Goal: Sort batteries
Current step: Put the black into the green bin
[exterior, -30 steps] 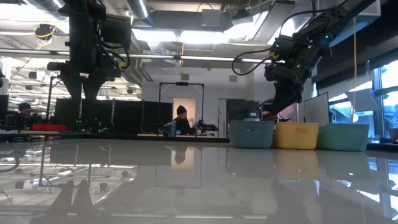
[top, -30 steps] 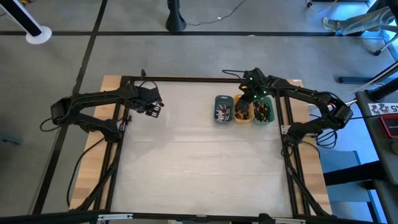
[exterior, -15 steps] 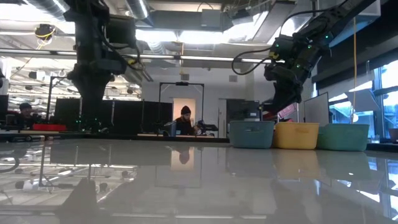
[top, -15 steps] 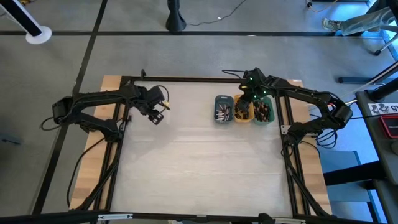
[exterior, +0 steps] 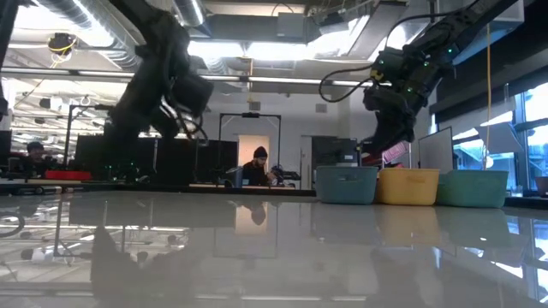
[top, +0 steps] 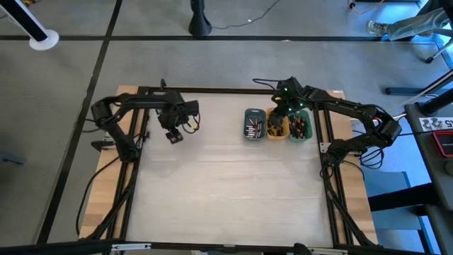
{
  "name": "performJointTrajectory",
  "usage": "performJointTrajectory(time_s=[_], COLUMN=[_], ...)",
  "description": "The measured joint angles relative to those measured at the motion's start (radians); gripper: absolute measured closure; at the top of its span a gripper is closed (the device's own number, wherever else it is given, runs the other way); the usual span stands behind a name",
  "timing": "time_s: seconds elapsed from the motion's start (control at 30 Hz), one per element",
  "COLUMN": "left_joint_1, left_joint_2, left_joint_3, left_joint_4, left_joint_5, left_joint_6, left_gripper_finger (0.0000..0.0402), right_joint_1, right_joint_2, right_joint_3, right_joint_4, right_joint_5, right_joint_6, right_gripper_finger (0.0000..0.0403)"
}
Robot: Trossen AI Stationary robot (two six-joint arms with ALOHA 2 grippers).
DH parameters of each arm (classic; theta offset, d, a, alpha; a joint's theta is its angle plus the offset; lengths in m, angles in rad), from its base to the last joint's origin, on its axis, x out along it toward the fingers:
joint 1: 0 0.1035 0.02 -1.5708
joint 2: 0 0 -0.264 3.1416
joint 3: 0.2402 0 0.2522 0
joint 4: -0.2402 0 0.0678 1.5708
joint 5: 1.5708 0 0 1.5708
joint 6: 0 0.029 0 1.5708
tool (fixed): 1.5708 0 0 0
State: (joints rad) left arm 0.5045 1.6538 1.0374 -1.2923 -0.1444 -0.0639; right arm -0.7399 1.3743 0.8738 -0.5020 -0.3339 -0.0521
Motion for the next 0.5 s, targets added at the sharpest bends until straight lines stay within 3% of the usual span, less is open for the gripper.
performJointTrajectory(time_s=[0.4, 0.5], left_joint_1=[0.008, 0.022], left_joint_2=[0.058, 0.058], left_joint_3=[-0.001, -0.001], left_joint_4=[-0.001, 0.007], left_joint_5=[-0.004, -0.079], left_joint_6=[0.192, 0.197], left_gripper_finger=[0.0176, 0.0176], right_joint_1=[0.000, 0.000], right_joint_2=[0.000, 0.000], right_joint_3=[0.000, 0.000], right_joint_4=[0.011, 0.010], right_joint_5=[0.000, 0.000], right_joint_6=[-0.004, -0.005], right_gripper_finger=[0.0322, 0.0322])
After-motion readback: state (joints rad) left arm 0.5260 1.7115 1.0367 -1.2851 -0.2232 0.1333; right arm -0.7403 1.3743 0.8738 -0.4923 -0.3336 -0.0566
